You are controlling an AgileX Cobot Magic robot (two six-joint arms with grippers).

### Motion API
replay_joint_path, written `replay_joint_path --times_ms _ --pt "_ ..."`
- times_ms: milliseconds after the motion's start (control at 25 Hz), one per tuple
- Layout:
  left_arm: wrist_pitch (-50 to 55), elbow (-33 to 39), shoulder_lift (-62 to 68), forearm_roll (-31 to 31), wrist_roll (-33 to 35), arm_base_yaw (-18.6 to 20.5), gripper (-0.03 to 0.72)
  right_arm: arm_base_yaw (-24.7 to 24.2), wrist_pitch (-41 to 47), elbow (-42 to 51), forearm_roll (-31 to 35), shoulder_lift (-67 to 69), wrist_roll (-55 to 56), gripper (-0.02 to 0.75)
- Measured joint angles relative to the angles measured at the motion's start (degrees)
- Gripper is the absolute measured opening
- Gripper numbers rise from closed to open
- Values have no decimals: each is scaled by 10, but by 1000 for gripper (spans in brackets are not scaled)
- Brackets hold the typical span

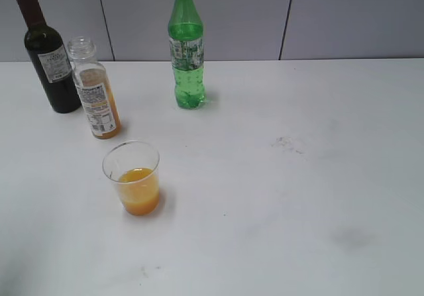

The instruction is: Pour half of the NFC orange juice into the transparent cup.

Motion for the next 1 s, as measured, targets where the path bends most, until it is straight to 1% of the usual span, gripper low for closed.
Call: replay_joint_path --times_ms 200,400,640,840,1000 --pt "0 124 -106 1 0 0 594 0 0 0 0 0 0 573" --pt "-1 233 -217 1 0 0 594 0 0 0 0 0 0 573" --pt "-34 359 -347 2 0 0 594 0 0 0 0 0 0 573" --pt "-60 434 -453 -4 0 0 594 0 0 0 0 0 0 573" --pt "-63 464 -523 -11 0 0 594 0 0 0 0 0 0 573"
